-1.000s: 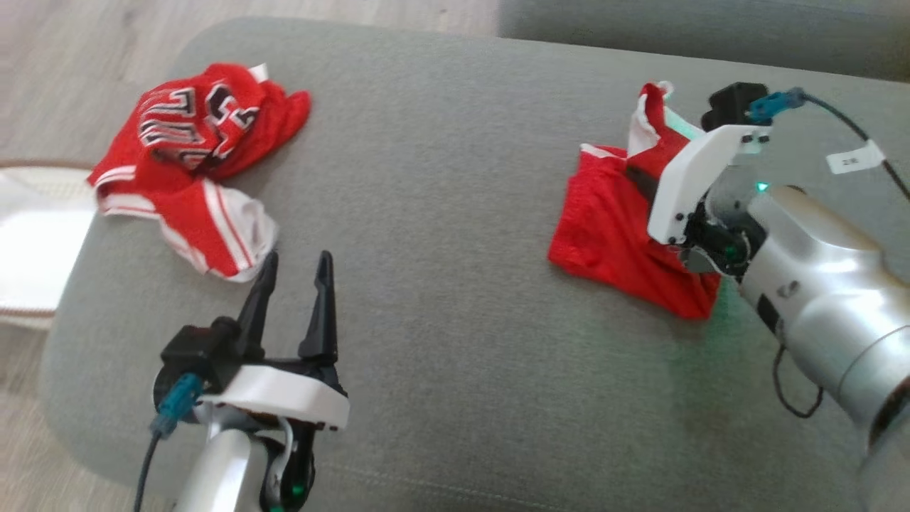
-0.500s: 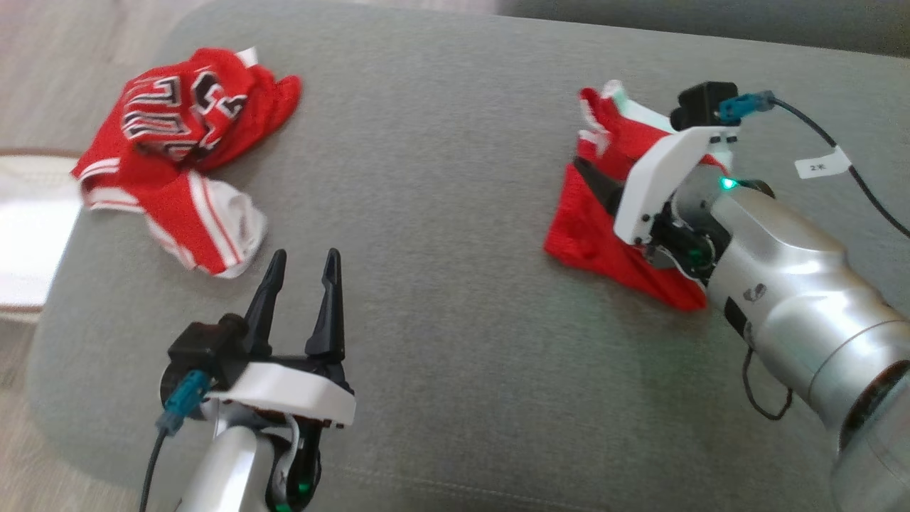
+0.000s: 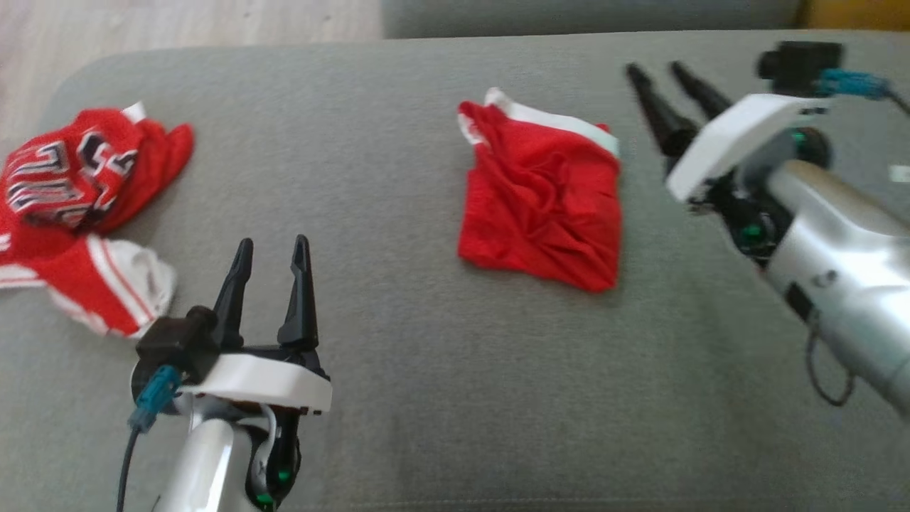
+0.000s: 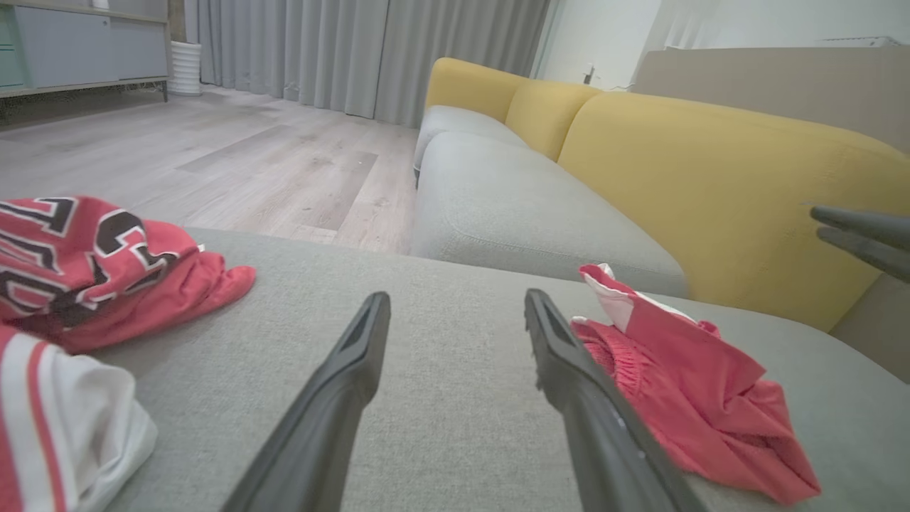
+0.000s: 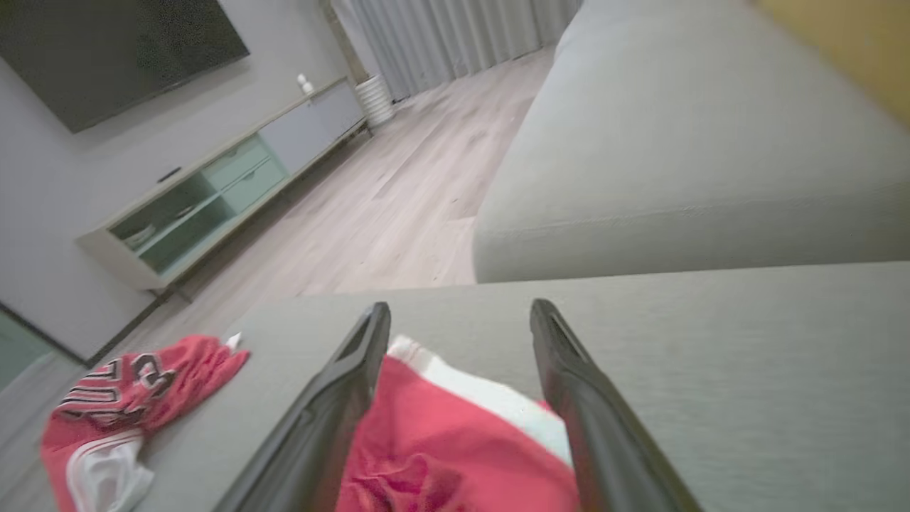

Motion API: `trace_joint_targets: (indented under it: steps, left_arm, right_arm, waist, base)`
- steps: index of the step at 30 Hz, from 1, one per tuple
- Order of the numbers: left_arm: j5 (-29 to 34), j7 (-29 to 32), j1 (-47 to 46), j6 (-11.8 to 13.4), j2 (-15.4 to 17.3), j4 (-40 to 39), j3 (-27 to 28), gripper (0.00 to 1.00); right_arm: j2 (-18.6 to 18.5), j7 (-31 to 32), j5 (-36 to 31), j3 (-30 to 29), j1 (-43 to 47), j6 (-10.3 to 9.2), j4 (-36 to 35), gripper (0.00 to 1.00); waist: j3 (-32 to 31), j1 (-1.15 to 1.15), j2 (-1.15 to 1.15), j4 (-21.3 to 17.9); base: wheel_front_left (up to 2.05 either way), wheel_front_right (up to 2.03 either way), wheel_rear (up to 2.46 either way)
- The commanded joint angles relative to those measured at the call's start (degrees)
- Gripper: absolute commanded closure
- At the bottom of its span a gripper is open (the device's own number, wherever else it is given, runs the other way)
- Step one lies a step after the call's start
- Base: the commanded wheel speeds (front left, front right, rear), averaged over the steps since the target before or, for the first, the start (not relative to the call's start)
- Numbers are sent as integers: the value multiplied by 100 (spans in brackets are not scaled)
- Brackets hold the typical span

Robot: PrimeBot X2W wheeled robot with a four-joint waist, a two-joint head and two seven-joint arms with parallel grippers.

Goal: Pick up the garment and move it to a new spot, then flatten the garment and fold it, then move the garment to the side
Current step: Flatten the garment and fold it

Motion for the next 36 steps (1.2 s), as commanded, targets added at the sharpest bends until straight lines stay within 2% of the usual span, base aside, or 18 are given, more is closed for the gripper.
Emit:
trace_joint_targets:
  steps: [1, 6, 11, 12, 14, 17, 27, 31, 36]
  left_arm:
    - [44, -34, -133, -8, 15, -235, 217, 0]
    - [92, -34, -79, -10, 14, -315, 287, 0]
    - [120, -34, -99, -51, 14, -336, 253, 0]
    - [119, -34, -100, -50, 14, -343, 241, 0]
    - [110, -34, -99, -43, 14, -357, 208, 0]
    - [93, -34, -116, -21, 13, -369, 168, 0]
    - [-2, -34, -194, 23, 13, -308, 20, 0]
    - [-34, -34, -203, 41, 13, -308, 6, 0]
    - [-49, -34, -161, 73, 13, -319, 31, 0]
  right_arm:
    - [-66, -113, -65, -42, 13, -4, -54, 0]
    - [-244, -322, -97, -46, 178, -4, 101, 0]
    - [-216, -317, -57, -45, 254, -4, 331, 0]
    - [-190, -289, -47, -41, 259, -4, 397, 22]
    - [-129, -188, 9, -49, 263, -4, 525, 100]
    - [-10, 92, 126, -63, 244, -4, 732, 100]
    - [417, 2011, 1227, -586, 164, -4, 1534, 100]
    - [511, 2537, 1461, -710, 140, -4, 1873, 100]
    - [704, 2766, 1758, -964, 302, -4, 1510, 100]
  waist:
    - [-63, 0, 0, -148]
    - [-39, 0, 0, -302]
    - [4, 0, 0, -239]
    - [13, 0, 0, -203]
    - [53, 0, 0, -111]
    - [136, 0, 0, 61]
    - [393, 0, 0, 815]
    - [461, 0, 0, 1020]
    - [443, 0, 0, 1100]
  base:
    - [0, 0, 0]
    - [0, 0, 0]
    - [0, 0, 0]
    - [0, 0, 0]
    - [0, 0, 0]
    - [0, 0, 0]
    - [0, 0, 0]
    - [0, 0, 0]
    - [0, 0, 0]
